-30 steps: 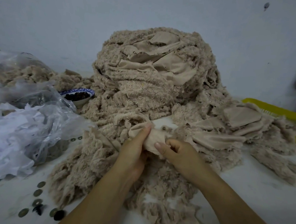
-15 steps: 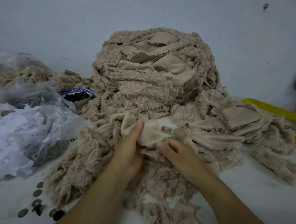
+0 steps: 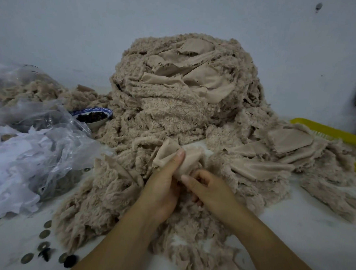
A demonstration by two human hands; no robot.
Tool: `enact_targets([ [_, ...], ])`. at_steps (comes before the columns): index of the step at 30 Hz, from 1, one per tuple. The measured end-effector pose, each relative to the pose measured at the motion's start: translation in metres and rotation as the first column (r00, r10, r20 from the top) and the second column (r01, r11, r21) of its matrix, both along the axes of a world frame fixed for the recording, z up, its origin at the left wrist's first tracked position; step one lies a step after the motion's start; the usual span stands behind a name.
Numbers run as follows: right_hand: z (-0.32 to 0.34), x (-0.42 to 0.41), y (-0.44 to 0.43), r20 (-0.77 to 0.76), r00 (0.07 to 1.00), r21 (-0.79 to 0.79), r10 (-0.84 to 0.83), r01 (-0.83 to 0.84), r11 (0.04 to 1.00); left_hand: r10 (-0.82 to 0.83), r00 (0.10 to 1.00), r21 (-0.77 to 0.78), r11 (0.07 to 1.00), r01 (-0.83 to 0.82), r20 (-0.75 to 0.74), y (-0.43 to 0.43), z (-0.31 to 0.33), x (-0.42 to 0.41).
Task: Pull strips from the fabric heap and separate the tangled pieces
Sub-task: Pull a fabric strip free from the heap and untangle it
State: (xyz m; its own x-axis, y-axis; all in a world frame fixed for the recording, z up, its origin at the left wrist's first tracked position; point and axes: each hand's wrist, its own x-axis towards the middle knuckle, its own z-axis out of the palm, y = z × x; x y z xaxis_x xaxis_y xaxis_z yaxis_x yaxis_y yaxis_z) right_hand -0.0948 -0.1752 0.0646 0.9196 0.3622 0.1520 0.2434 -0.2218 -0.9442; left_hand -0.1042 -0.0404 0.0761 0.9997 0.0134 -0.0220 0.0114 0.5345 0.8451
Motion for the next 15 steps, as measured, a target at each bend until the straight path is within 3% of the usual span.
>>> enact_targets([
  [5,-0.002,0.002,-0.005,0.035,0.999,-0.021,0.033,-0.033,0.999,0.041,0.999,-0.105,0.994,-0.043,-0.014,0.003,0.002,0.004],
  [7,-0.002,0.002,-0.008,0.002,1.0,-0.021,-0.03,0.03,0.999,0.037,0.999,-0.154,0.987,-0.038,-0.006,0.008,0.002,0.006],
  [9,0.002,0.003,-0.009,-0.086,0.992,0.074,-0.089,0.096,0.993,-0.052,0.999,-0.168,0.984,0.05,-0.004,0.008,0.003,0.004],
  [11,0.003,0.002,-0.009,-0.15,0.985,0.138,-0.08,0.101,0.985,-0.125,0.992,-0.088,0.988,0.123,-0.016,0.006,0.002,0.0],
  [15,0.003,-0.002,-0.005,-0.154,0.981,0.076,-0.118,0.131,0.989,0.0,1.0,0.271,0.963,0.003,-0.011,-0.004,-0.005,-0.006],
])
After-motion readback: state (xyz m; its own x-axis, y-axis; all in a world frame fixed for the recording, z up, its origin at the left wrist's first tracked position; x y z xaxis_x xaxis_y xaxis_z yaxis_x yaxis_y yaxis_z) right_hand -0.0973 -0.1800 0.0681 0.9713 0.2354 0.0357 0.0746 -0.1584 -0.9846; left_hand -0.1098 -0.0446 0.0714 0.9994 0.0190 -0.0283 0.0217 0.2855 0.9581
